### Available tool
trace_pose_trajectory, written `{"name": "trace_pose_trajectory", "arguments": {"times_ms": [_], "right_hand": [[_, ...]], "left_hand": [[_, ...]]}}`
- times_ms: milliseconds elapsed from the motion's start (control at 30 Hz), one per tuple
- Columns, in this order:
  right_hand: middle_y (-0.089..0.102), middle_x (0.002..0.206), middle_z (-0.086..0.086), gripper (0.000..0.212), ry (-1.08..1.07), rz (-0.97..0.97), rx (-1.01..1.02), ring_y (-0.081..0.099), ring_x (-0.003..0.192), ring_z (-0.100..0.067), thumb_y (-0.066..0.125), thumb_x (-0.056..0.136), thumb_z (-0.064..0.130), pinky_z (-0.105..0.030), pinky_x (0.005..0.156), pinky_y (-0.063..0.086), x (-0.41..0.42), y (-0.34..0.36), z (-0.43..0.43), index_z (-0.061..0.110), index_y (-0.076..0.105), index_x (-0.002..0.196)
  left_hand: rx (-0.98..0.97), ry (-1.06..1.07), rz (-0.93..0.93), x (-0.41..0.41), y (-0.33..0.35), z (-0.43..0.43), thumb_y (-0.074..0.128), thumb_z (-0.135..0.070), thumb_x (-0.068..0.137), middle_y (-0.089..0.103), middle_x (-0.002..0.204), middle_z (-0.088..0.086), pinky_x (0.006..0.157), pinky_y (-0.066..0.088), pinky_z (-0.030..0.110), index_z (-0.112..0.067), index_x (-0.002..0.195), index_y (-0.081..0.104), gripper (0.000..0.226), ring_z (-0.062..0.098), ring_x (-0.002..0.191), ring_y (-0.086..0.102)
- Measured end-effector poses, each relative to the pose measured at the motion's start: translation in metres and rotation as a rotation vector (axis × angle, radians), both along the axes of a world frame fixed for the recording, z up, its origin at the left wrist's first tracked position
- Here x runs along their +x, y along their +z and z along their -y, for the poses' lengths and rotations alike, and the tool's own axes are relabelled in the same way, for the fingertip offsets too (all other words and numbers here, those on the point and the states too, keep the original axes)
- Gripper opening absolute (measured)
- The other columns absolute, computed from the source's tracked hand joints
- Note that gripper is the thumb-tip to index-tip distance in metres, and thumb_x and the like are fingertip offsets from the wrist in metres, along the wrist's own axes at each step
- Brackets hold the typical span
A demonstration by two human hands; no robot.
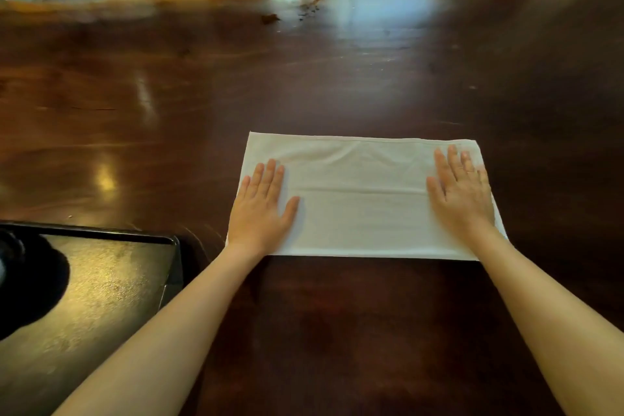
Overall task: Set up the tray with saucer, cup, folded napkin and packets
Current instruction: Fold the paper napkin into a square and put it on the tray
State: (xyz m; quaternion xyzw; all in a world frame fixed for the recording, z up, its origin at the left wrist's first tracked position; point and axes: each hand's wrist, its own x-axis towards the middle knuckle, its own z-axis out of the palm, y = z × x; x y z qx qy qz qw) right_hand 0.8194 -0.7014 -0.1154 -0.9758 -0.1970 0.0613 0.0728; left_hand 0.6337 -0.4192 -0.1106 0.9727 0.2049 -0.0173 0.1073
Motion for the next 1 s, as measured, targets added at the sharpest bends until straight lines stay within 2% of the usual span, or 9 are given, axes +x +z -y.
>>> {"name": "trace_pose_trajectory", "arguments": {"times_ms": [167,367,467,533,633,733,800,867,1000], "right_hand": [[0.007,0.159,-0.002,0.054,0.103,-0.039,0.051,0.000,0.146,-0.017,0.033,0.099,0.031,-0.039,0.117,-0.005,0.000,0.005,0.006,0.021,0.016,0.149],[0.001,0.158,0.005,0.062,0.496,-0.141,0.107,-0.007,0.144,-0.006,0.037,0.097,0.042,-0.026,0.117,-0.010,-0.017,0.035,0.028,0.023,0.007,0.148],[-0.017,0.153,0.014,0.070,0.762,-0.152,-0.175,-0.017,0.143,-0.008,0.017,0.089,0.062,-0.029,0.117,-0.012,-0.056,0.040,0.030,0.029,-0.009,0.146],[-0.011,0.155,0.005,0.072,0.765,-0.074,-0.279,-0.010,0.144,-0.019,0.029,0.092,0.053,-0.037,0.119,0.000,-0.078,0.037,0.038,0.021,-0.003,0.147],[0.044,0.140,-0.023,0.066,0.702,0.134,-0.296,0.044,0.129,-0.038,0.070,0.074,0.007,-0.051,0.100,0.045,-0.085,0.042,0.050,-0.002,0.043,0.134],[0.063,0.118,-0.025,0.060,0.699,0.294,-0.281,0.063,0.108,-0.036,0.077,0.056,-0.012,-0.047,0.089,0.053,-0.083,0.043,0.066,-0.008,0.061,0.114],[0.069,0.109,-0.021,0.046,0.613,0.263,-0.197,0.068,0.097,-0.033,0.073,0.063,-0.012,-0.045,0.082,0.057,-0.083,0.048,0.076,-0.004,0.067,0.108],[0.073,0.096,-0.015,0.025,0.440,0.148,-0.042,0.071,0.083,-0.031,0.068,0.077,-0.004,-0.043,0.072,0.059,-0.079,0.058,0.085,0.002,0.069,0.101],[0.071,0.081,0.001,0.008,0.154,-0.242,0.271,0.067,0.077,-0.019,0.063,0.087,0.016,-0.036,0.070,0.053,-0.052,0.085,0.098,0.019,0.069,0.084]], "left_hand": [[-0.027,-0.124,-0.027,-0.006,0.001,-0.006,0.019,-0.058,0.093,-0.011,0.156,-0.004,0.117,-0.012,0.033,-0.022,0.147,-0.006,0.070,0.010,0.143,-0.015],[0.052,-0.728,-0.103,-0.035,0.020,-0.033,0.015,-0.066,0.088,-0.018,0.156,-0.004,0.116,-0.016,0.034,-0.026,0.146,-0.014,0.076,0.015,0.144,-0.018],[0.247,-0.901,-0.182,-0.049,0.026,-0.038,0.018,-0.046,0.097,-0.006,0.158,0.006,0.119,-0.005,0.036,-0.017,0.147,-0.007,0.063,0.027,0.145,-0.010],[0.364,-0.943,-0.214,-0.054,0.031,-0.033,0.019,-0.014,0.098,0.006,0.156,0.019,0.118,0.006,0.039,-0.005,0.145,-0.004,0.053,0.035,0.144,0.004],[0.490,-0.909,-0.042,-0.056,0.035,-0.029,0.022,0.008,0.087,0.032,0.147,0.026,0.111,0.031,0.037,0.002,0.143,0.020,0.056,0.035,0.137,0.032],[0.266,-0.675,-0.155,-0.062,0.042,-0.026,0.031,0.011,0.088,0.026,0.153,0.018,0.112,0.033,0.037,-0.003,0.145,0.022,0.059,0.029,0.141,0.026],[0.142,-0.522,-0.107,-0.067,0.046,-0.032,0.041,0.008,0.087,0.045,0.144,0.013,0.105,0.042,0.038,-0.009,0.137,0.043,0.053,0.028,0.132,0.044],[0.134,-0.439,-0.070,-0.068,0.055,-0.040,0.046,-0.007,0.091,0.068,0.113,0.010,0.083,0.053,0.039,-0.016,0.115,0.061,0.030,0.030,0.102,0.065],[-0.302,-0.247,-0.129,-0.051,0.085,-0.059,0.057,-0.027,0.091,0.066,0.067,-0.005,0.062,0.044,0.031,-0.028,0.070,0.065,0.022,0.013,0.064,0.060]]}}
